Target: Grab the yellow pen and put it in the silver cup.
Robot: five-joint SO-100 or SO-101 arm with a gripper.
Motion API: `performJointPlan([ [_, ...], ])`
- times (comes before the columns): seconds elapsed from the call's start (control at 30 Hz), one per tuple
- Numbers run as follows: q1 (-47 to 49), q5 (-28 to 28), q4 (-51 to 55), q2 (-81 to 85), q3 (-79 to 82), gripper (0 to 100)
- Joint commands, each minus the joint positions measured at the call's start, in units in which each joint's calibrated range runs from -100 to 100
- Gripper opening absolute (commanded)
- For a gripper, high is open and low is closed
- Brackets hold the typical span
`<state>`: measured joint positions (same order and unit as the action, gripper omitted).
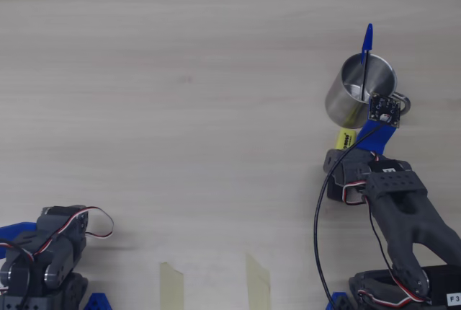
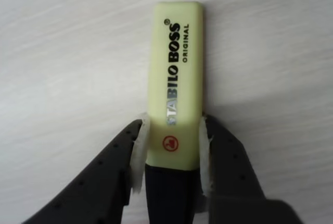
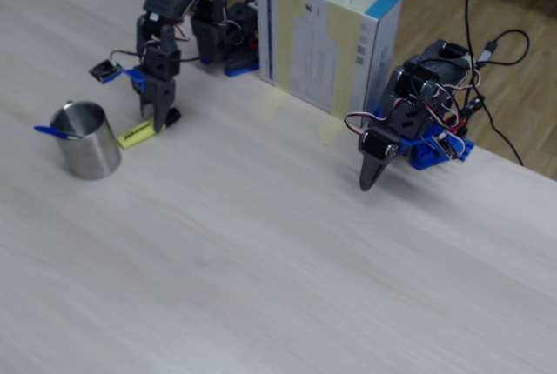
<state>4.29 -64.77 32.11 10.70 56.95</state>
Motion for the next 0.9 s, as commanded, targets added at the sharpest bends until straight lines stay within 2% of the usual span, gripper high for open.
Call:
performJointPlan([
  [0.0,0.4,0.4,-0.2,2.9,-0.2,4],
  [0.87,2.7,0.4,-0.2,8.3,1.8,5],
])
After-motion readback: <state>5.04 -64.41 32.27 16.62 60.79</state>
